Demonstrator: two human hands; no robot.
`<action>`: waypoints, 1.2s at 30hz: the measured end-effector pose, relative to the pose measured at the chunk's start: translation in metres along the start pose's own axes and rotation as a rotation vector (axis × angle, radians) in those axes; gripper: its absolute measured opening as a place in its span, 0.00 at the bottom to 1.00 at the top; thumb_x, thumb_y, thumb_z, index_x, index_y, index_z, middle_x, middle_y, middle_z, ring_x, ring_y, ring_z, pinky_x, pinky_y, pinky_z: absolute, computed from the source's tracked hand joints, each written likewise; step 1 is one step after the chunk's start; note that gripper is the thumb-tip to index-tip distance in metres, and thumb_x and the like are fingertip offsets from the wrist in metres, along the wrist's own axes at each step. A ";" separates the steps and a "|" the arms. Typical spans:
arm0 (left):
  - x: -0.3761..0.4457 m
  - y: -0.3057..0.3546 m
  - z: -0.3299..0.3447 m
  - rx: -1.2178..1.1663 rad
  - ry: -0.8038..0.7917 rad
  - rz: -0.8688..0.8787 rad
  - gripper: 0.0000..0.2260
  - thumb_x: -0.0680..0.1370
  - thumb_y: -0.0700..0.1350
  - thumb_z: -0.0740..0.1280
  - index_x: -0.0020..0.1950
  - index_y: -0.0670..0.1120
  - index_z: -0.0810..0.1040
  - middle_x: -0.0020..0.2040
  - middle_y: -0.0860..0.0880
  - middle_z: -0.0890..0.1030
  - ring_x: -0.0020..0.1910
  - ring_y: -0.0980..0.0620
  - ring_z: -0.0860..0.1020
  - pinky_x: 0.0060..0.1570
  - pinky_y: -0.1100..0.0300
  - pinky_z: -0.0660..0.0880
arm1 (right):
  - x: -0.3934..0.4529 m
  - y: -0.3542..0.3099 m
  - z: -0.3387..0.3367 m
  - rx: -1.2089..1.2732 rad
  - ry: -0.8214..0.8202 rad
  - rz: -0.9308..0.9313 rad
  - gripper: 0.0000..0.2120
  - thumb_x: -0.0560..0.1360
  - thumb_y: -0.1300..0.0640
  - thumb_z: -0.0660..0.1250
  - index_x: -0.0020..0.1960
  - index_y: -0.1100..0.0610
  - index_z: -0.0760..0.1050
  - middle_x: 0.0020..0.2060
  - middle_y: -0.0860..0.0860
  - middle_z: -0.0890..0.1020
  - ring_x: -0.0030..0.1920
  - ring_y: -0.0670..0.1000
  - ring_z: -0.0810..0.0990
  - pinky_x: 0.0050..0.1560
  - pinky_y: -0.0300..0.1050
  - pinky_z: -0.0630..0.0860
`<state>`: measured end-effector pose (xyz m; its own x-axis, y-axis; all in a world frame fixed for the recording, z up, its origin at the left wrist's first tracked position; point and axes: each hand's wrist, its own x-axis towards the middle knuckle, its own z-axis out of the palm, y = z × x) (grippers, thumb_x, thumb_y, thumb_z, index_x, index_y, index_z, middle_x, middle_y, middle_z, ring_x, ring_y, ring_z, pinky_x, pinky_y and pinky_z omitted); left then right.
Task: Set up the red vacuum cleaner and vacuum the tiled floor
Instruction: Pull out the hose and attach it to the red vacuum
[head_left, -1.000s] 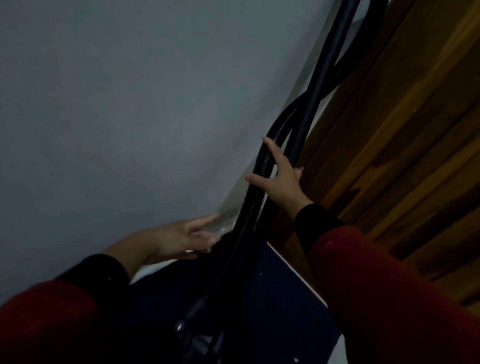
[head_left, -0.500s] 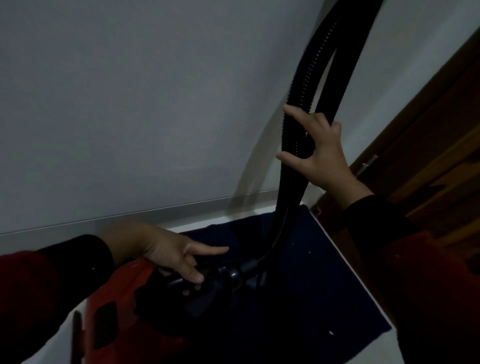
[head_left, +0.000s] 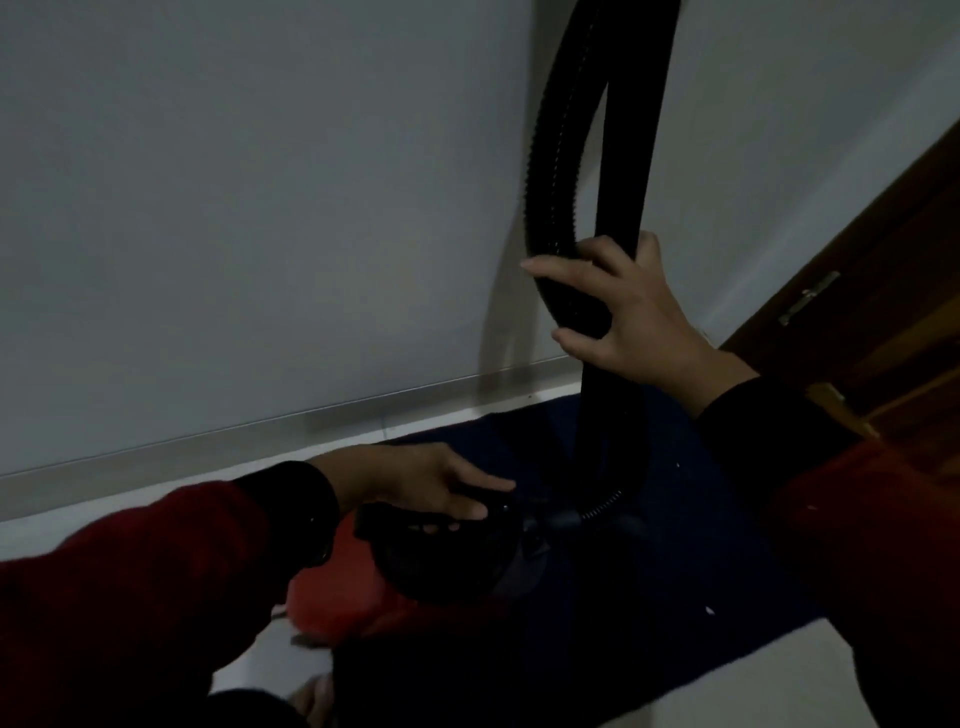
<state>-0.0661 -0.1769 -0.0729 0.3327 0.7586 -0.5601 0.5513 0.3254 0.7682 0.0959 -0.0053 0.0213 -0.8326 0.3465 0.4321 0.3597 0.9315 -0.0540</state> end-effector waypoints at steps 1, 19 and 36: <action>-0.011 0.013 -0.001 -0.016 -0.019 -0.018 0.22 0.78 0.45 0.65 0.72 0.56 0.68 0.35 0.51 0.77 0.25 0.62 0.73 0.35 0.68 0.73 | 0.001 -0.005 -0.006 0.009 -0.038 -0.007 0.28 0.69 0.53 0.70 0.68 0.43 0.69 0.54 0.53 0.75 0.51 0.61 0.68 0.55 0.41 0.57; -0.401 0.157 -0.006 -0.132 0.098 -0.018 0.23 0.74 0.42 0.71 0.68 0.51 0.74 0.50 0.60 0.79 0.30 0.67 0.78 0.34 0.74 0.74 | 0.112 -0.283 -0.257 0.075 -0.304 -0.106 0.32 0.69 0.57 0.70 0.70 0.41 0.67 0.56 0.51 0.76 0.52 0.64 0.69 0.50 0.63 0.73; -0.769 0.035 0.174 -0.053 0.165 -0.020 0.22 0.72 0.40 0.73 0.65 0.50 0.77 0.37 0.59 0.80 0.27 0.68 0.76 0.33 0.76 0.71 | 0.015 -0.703 -0.321 -0.016 -0.272 -0.083 0.33 0.69 0.57 0.65 0.70 0.35 0.62 0.55 0.51 0.76 0.53 0.66 0.69 0.46 0.65 0.74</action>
<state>-0.1692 -0.8472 0.3306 0.1893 0.8328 -0.5203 0.5136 0.3676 0.7753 -0.0341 -0.6900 0.3545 -0.9410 0.2882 0.1771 0.2906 0.9568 -0.0131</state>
